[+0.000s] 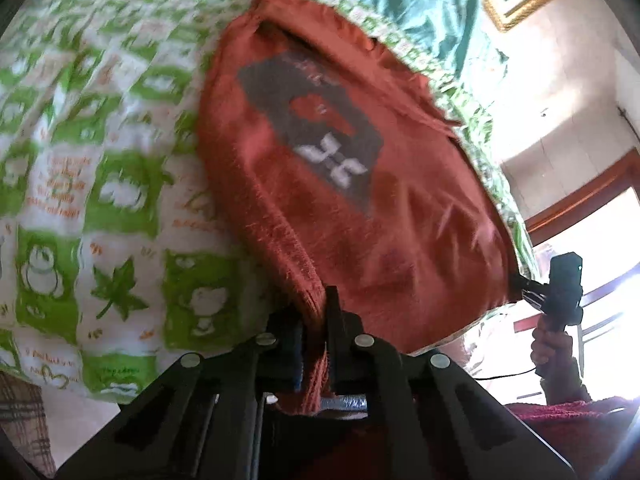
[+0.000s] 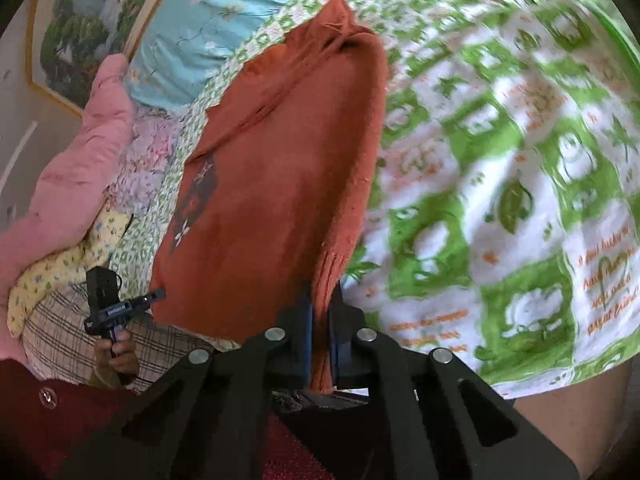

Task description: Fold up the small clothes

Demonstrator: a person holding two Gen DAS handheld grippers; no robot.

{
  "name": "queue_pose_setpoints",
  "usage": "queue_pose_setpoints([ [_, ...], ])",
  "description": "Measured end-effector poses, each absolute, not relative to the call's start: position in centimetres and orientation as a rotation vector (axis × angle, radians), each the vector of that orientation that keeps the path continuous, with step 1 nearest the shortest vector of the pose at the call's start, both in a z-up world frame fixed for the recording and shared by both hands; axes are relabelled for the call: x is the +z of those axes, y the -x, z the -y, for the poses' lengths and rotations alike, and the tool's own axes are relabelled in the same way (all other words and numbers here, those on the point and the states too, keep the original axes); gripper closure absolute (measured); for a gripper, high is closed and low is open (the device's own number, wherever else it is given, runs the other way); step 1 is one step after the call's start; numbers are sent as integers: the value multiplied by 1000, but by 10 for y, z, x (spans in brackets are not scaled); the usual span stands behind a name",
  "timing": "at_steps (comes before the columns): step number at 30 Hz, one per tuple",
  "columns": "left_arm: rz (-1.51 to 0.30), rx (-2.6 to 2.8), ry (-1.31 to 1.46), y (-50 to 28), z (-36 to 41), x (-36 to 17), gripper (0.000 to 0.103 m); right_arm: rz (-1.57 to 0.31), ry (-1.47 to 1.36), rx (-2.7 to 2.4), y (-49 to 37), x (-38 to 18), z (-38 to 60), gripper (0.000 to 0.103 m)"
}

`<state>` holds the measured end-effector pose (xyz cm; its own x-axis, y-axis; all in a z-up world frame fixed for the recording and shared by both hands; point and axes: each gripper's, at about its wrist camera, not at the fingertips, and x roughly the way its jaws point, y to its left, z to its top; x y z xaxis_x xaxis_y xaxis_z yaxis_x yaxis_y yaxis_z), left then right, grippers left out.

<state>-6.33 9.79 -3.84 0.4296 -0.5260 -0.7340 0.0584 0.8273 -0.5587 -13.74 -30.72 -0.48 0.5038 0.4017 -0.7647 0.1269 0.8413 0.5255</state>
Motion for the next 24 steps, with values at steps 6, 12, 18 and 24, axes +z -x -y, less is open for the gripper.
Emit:
queue_pose_setpoints([
  [6, -950, -411, 551, 53, -108, -6, 97, -912, -608, 243, 124, 25, 309, 96],
  [12, -823, -397, 578, 18, -124, 26, 97, -793, -593, 256, 92, 53, 311, 96],
  [18, -700, -364, 561, -41, -138, 60, 97, -704, -582, 245, 36, 71, 323, 96],
  [24, -631, -342, 543, -116, -147, 76, 97, -638, -528, 219, -42, 92, 332, 96],
])
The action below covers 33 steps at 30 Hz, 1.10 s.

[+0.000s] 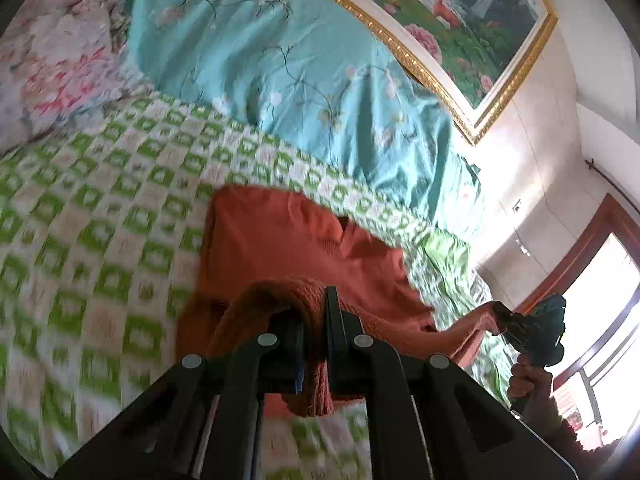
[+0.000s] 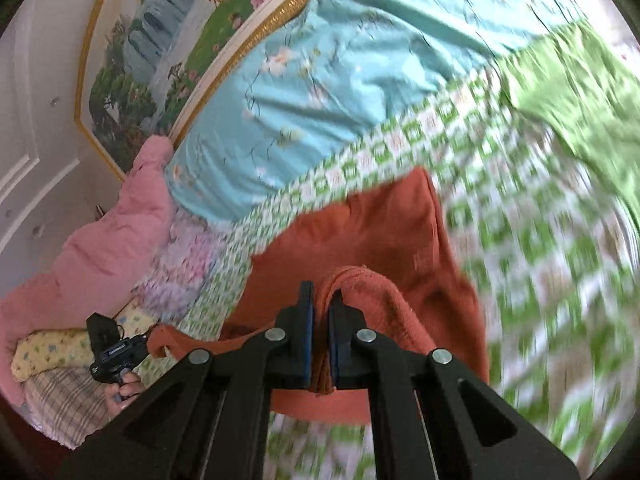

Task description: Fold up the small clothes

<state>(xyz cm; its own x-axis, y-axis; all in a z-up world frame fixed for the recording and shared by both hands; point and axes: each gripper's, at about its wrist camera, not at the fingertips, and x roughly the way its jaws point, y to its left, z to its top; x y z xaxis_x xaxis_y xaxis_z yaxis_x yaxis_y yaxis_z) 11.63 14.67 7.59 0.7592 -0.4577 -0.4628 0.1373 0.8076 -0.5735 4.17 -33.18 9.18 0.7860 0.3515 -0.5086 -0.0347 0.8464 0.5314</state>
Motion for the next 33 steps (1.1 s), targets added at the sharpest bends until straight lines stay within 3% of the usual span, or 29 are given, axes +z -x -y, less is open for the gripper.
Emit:
queue_pose_setpoints([
  [14, -727, -275, 519, -267, -154, 34, 97, -692, -511, 68, -176, 51, 369, 96],
  [27, -889, -203, 548, -328, -150, -29, 93, -810, -552, -63, -206, -3, 391, 94],
  [30, -900, -212, 562, -313, -150, -26, 86, -805, -551, -81, -200, 4, 390, 85],
  [32, -892, -240, 532, -290, -141, -16, 81, -773, -522, -109, -189, 15, 386, 67],
  [33, -889, -259, 520, -278, -135, -12, 79, -761, -495, -121, -184, 21, 383, 64],
])
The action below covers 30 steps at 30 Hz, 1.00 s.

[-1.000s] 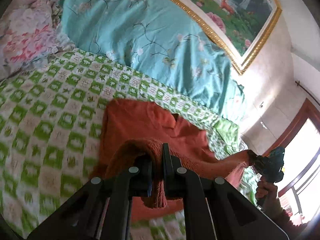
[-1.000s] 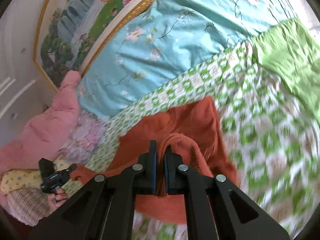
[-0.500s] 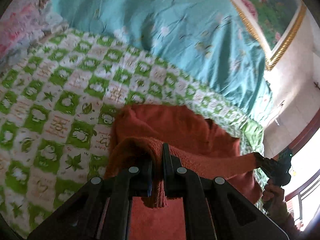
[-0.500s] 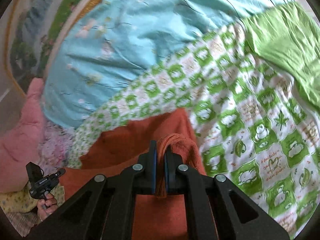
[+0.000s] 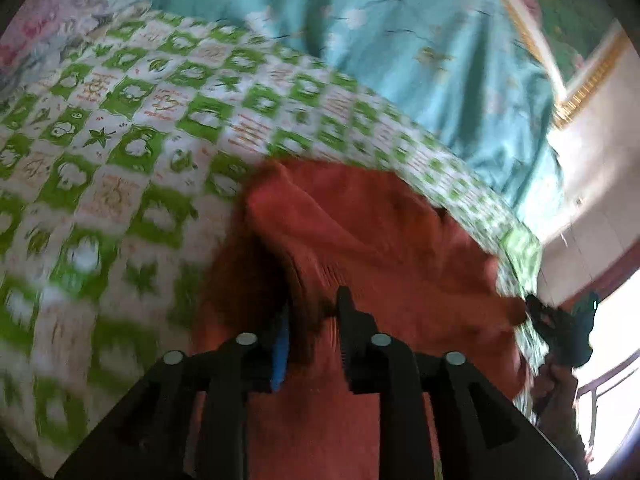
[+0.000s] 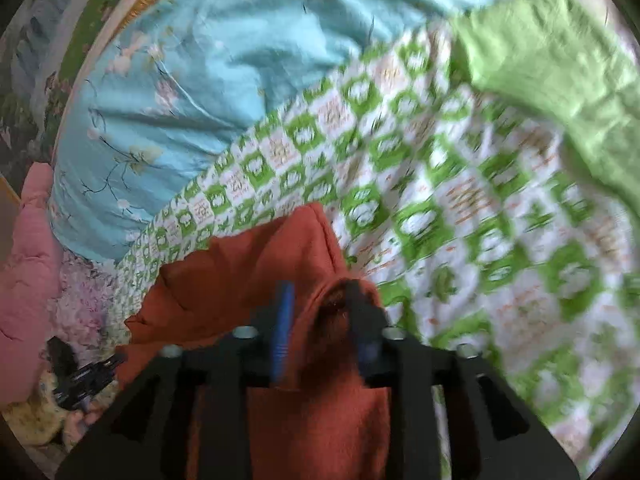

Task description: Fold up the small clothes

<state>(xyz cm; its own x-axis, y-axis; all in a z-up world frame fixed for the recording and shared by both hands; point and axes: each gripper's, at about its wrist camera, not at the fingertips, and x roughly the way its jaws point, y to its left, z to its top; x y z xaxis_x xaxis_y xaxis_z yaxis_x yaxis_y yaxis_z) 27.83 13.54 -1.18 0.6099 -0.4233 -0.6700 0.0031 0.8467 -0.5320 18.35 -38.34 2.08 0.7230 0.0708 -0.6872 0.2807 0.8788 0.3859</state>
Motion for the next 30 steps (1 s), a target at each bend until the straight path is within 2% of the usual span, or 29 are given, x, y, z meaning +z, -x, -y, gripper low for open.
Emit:
queue_pose_setpoints([
  [5, -935, -464, 458, -237, -68, -11, 71, -748, -345, 53, -156, 36, 328, 64],
  [10, -1043, -479, 323, -258, -19, -33, 72, -1029, -182, 338, -180, -16, 249, 64],
  [13, -1077, -466, 302, -284, -20, -39, 79, -1082, -137, 294, -198, -32, 249, 64],
  [14, -1085, -455, 285, -295, -23, -40, 89, -1086, -135, 258, -207, -34, 257, 64],
  [15, -1087, -444, 273, -304, -26, -40, 93, -1078, -133, 231, -214, -33, 263, 64],
  [19, -1046, -320, 269, -357, -55, -25, 93, -1005, -143, 42, -246, -19, 301, 64],
  [23, -945, -108, 317, -393, -103, 1, 75, -906, -238, -143, -259, 0, 349, 64],
  [26, -918, -98, 421, -391, -129, 9, 74, -882, -340, -149, -254, 5, 369, 64],
  [30, -919, -96, 403, -367, -128, 6, 74, -880, -333, -140, -235, 9, 365, 64],
])
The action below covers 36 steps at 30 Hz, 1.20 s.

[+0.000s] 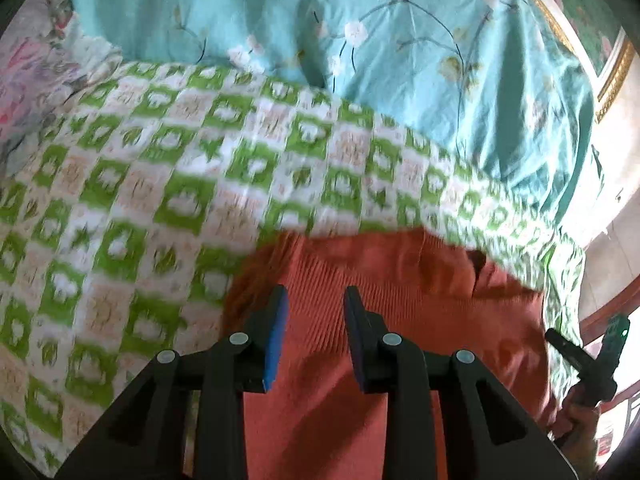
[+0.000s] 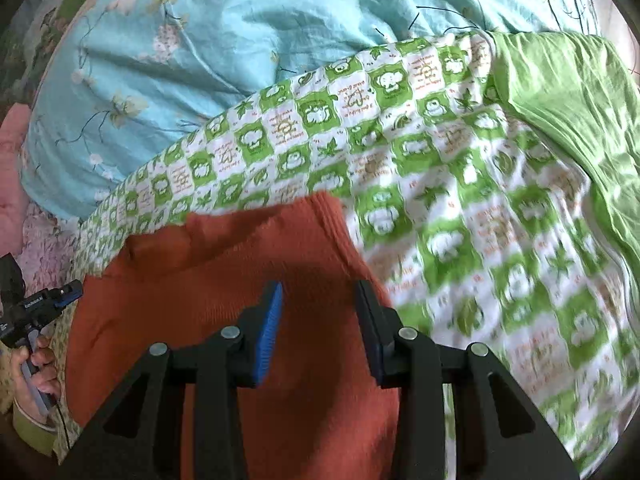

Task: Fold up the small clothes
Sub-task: 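Release the folded sweater and open both tools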

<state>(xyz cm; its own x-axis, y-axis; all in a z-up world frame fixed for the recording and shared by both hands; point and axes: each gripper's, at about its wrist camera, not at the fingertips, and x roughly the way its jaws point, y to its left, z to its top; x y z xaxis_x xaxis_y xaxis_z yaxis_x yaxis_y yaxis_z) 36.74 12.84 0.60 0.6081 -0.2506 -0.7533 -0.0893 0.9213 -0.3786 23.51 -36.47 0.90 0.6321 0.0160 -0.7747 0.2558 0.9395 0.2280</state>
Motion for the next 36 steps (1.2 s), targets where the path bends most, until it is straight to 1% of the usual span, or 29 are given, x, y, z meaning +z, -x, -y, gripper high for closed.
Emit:
queue_pose_setpoints([
  [6, -951, -127, 441, -301, -124, -10, 74, -882, -349, -96, -188, 12, 345, 64],
  [11, -923, -145, 533, -231, -118, -7, 74, -890, -358, -71, -156, 14, 330, 64],
  [15, -917, -167, 593, -187, -106, -8, 68, -917, -352, -33, -129, 11, 308, 64],
  [17, -929, -179, 597, -168, -101, -10, 67, -933, -333, -19, -116, 8, 296, 64],
  [20, -944, -186, 598, -149, -96, -14, 62, -939, -338, -12, -99, 5, 284, 63],
  [26, -968, -184, 642, -127, -94, -29, 60, -932, -374, 16, -70, 0, 262, 63],
  [31, -983, -186, 697, -117, -94, -41, 52, -951, -394, 34, -57, -7, 251, 63],
  [36, -988, -179, 740, -114, -93, -47, 50, -956, -400, 56, -50, -9, 243, 63],
])
